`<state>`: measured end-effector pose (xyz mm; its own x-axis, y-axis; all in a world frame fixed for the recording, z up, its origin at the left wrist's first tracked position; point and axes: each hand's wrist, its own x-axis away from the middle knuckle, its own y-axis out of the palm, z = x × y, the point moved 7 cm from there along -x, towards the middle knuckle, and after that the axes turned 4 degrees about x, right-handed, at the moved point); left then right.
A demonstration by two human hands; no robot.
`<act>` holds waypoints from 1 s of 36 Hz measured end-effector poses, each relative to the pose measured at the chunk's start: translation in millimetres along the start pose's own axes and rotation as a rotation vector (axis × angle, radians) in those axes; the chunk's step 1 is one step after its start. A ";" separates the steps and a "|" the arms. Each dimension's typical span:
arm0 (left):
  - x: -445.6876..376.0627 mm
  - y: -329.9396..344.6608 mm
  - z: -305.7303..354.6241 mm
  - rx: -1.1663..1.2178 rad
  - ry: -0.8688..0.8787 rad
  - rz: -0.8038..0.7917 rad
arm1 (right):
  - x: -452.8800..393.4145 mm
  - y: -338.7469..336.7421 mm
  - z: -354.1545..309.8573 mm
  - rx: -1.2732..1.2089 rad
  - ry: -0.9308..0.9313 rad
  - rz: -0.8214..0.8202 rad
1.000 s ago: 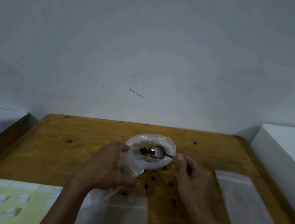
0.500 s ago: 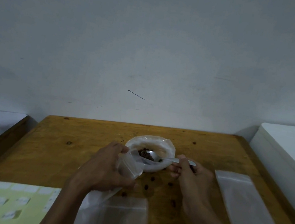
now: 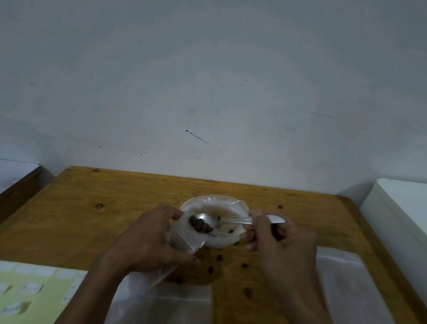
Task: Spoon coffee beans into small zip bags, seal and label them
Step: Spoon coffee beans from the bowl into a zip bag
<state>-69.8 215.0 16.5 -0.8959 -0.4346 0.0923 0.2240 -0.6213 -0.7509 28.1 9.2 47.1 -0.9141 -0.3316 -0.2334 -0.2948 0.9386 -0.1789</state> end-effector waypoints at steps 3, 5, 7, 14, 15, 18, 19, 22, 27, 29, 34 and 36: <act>-0.8 0.2 0.3 0.004 0.000 -0.008 | 8.3 11.4 -16.1 0.141 -0.195 -0.113; -1.1 -0.3 -0.1 0.006 0.004 -0.003 | 7.3 8.1 -18.3 0.172 -0.282 -0.054; -0.3 -0.6 -0.1 0.014 0.004 0.002 | 2.1 -1.4 -15.0 0.185 -0.354 0.061; 1.5 0.4 -0.1 0.005 -0.004 -0.004 | -3.3 10.6 19.2 0.528 -0.501 0.103; 1.7 0.6 0.3 0.005 -0.005 -0.005 | -2.4 14.4 25.3 0.526 -0.484 0.097; 2.4 0.3 4.0 -0.007 0.014 -0.001 | -2.8 16.6 43.1 0.398 -0.305 0.128; 2.5 0.2 5.0 -0.011 0.022 0.000 | -3.8 15.8 49.9 0.336 -0.207 0.142; 2.0 0.0 5.6 -0.018 0.040 -0.002 | -7.2 17.4 73.2 0.135 0.083 0.151; 1.4 -1.0 5.7 -0.013 0.034 -0.002 | -7.1 23.0 83.7 -0.105 0.301 0.112; 1.3 -1.1 5.8 -0.016 0.043 0.004 | -6.3 23.6 84.2 -0.117 0.327 0.094; 1.4 -0.8 5.5 -0.013 0.044 0.012 | -6.3 24.2 89.5 -0.157 0.412 0.089; 2.3 -0.6 5.3 -0.009 0.039 0.012 | -6.7 24.0 92.3 -0.195 0.454 0.099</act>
<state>-70.0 210.9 20.6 -0.9074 -0.4162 0.0575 0.2319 -0.6103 -0.7574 52.8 25.3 -43.9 -0.9563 -0.2064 0.2072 -0.2078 0.9781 0.0150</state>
